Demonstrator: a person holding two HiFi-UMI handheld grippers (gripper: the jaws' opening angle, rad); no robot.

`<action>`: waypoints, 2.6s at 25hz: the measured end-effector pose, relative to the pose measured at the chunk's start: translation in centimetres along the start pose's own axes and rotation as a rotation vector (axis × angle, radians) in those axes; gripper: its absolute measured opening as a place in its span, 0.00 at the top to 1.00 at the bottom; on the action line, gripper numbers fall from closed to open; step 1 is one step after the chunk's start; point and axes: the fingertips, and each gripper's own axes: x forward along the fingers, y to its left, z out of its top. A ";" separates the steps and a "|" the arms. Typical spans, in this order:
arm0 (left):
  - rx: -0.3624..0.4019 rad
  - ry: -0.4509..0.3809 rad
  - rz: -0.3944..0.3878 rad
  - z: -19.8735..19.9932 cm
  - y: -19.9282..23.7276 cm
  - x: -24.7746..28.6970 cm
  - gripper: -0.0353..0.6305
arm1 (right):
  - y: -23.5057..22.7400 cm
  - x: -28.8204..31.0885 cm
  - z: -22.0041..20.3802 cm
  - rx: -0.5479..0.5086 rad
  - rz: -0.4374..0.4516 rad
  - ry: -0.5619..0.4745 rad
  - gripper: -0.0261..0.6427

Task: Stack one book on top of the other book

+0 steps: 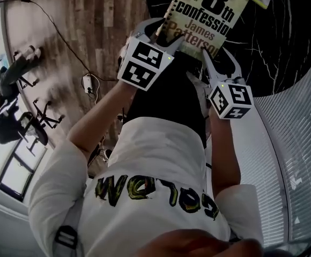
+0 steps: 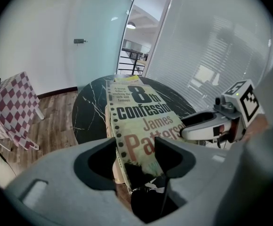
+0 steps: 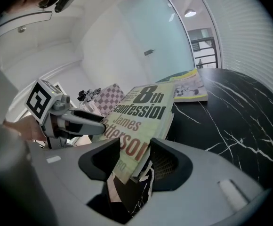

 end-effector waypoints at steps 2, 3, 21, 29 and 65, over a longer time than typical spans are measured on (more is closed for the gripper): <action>0.002 0.009 0.001 -0.3 0.2 0.3 0.56 | -0.1 0.4 -0.3 0.007 0.003 0.007 0.66; 0.005 0.014 0.003 -0.4 0.3 0.5 0.56 | -0.2 0.6 -0.5 0.010 0.003 0.013 0.66; -0.008 0.053 0.000 -2.2 0.8 2.6 0.55 | -0.9 1.9 -2.5 0.012 0.000 0.039 0.65; 0.003 0.044 0.009 -2.2 0.9 2.5 0.55 | -1.0 1.9 -2.4 0.023 0.013 0.043 0.66; 0.119 -0.317 -0.213 14.0 -15.9 -10.5 0.57 | 0.2 -19.8 11.5 -0.141 -0.183 -0.365 0.66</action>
